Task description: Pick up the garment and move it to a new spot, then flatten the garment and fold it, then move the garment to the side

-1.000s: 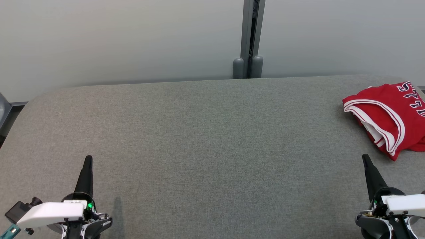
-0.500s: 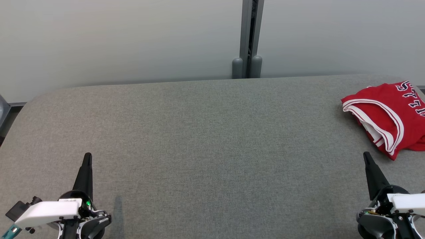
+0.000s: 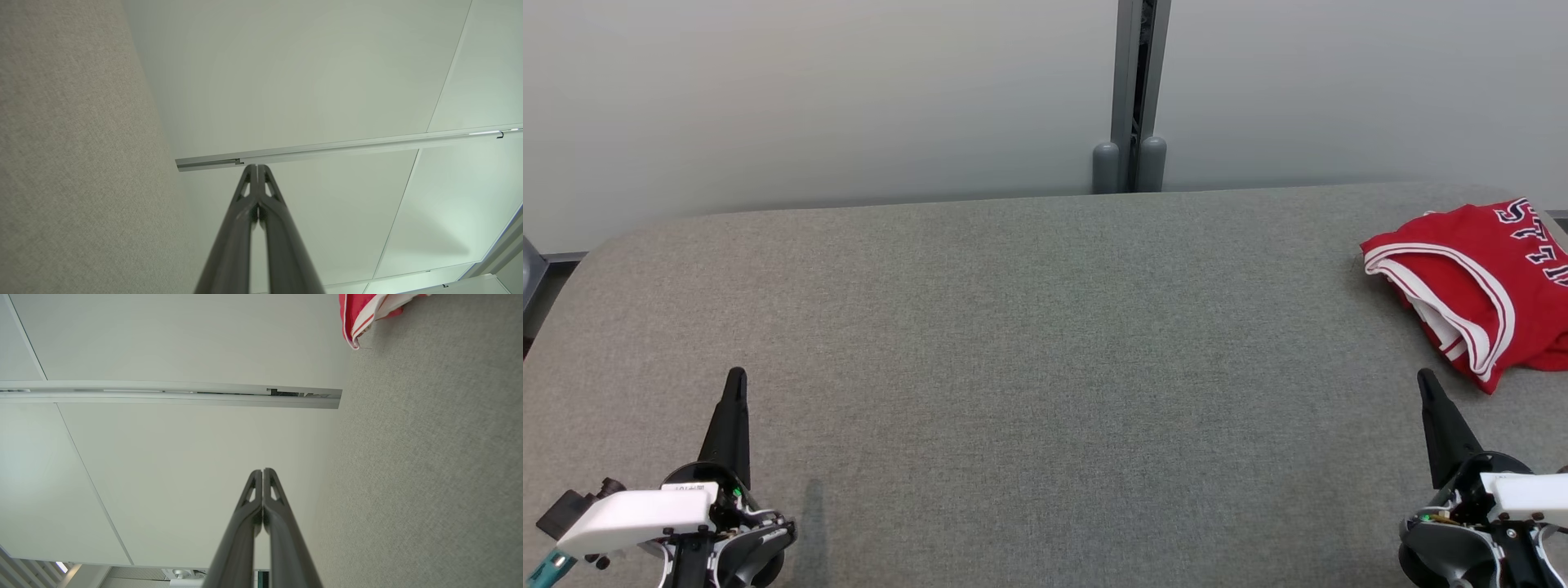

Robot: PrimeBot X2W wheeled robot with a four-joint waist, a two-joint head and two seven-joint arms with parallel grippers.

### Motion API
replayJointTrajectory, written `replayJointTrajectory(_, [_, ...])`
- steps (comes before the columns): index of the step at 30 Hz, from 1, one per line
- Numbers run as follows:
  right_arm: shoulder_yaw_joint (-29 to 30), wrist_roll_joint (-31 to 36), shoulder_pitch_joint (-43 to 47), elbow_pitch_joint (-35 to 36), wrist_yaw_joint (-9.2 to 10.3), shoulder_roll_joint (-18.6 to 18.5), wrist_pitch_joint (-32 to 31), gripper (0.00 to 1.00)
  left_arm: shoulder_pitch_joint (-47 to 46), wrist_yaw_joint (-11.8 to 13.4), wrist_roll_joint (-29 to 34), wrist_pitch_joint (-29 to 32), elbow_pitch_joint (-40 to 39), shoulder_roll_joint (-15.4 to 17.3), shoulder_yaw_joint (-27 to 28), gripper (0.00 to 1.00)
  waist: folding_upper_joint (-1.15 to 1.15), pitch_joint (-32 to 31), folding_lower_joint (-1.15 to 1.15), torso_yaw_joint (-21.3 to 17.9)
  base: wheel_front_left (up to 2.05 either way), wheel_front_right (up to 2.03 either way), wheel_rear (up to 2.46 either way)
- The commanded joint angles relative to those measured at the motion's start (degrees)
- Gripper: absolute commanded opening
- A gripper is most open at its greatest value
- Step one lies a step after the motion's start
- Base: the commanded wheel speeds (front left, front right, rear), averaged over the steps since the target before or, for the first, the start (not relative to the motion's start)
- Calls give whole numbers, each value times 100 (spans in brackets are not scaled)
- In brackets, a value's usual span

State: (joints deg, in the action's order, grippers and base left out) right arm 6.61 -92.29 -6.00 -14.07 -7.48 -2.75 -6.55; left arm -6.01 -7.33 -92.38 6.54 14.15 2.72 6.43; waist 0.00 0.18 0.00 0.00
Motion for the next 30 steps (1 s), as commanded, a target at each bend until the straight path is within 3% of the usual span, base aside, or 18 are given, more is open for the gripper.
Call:
replayJointTrajectory(1, [8, -14, -47, 11, -2, -21, -25, 0, -51, -35, -7, 20, -15, 30, 23, 0, 0, 0, 0, 0, 0, 0, 0])
replayJointTrajectory(30, [3, -15, -47, 11, -2, -21, -21, 0, -50, -35, -7, 20, -16, 31, 22, 0, 0, 0, 0, 0, 0, 0, 0])
